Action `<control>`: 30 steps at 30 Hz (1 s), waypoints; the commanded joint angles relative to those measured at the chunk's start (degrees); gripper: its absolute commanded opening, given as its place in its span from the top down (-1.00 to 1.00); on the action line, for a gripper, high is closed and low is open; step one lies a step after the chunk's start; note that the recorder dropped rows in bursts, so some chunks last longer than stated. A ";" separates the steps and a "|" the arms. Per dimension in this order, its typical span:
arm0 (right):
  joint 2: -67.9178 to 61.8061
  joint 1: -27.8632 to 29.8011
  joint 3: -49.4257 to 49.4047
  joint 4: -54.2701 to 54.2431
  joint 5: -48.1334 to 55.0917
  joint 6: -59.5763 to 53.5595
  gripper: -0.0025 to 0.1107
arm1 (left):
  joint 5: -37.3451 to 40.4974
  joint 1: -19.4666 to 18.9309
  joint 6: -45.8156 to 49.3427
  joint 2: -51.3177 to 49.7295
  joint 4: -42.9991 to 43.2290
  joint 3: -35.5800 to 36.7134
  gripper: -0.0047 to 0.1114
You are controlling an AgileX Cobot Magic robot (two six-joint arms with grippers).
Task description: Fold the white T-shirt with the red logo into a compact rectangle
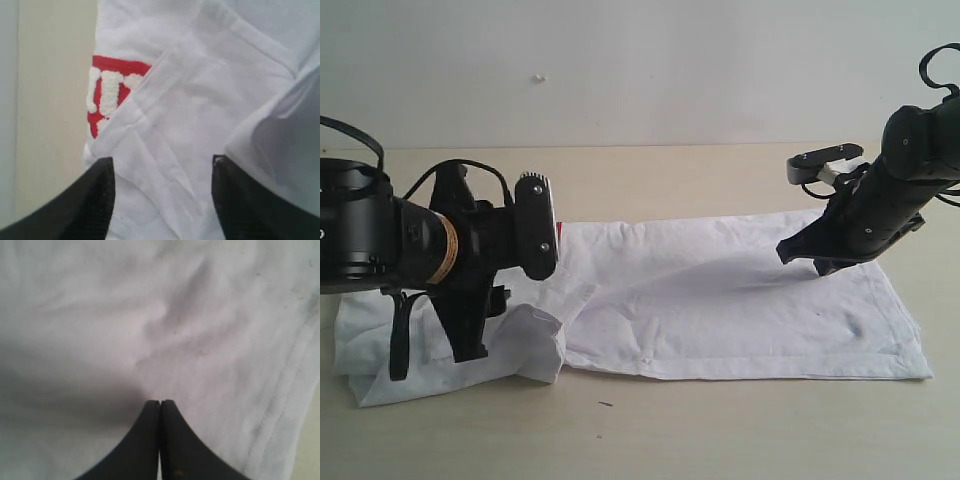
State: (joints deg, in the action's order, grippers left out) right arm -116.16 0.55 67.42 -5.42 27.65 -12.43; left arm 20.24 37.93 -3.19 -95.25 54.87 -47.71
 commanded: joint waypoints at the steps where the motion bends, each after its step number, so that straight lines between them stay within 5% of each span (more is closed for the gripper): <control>1: 0.25 0.11 -0.19 0.48 -0.64 -0.53 0.96 | 3.61 0.31 -1.03 0.82 -10.26 -0.24 0.00; 12: 0.25 0.11 -0.19 -0.36 -0.52 -0.41 0.96 | 10.71 0.31 16.48 0.95 -37.37 -1.77 0.00; 24: 0.25 0.11 -0.19 -0.36 -0.41 -0.41 0.96 | 3.65 -3.75 17.33 -5.22 -32.87 -1.65 -0.07; 26: 0.25 0.11 -0.19 -0.36 -0.51 -0.41 0.96 | 3.89 -4.21 17.33 -5.34 -30.24 -1.65 0.10; 30: 0.25 0.11 -0.19 -0.36 -0.51 -0.41 0.96 | 3.93 -4.26 17.33 -5.34 -24.81 -1.76 0.87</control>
State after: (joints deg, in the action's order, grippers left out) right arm -116.16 0.55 67.42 -5.77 27.51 -12.43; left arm 24.08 33.90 14.13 -100.65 27.32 -49.09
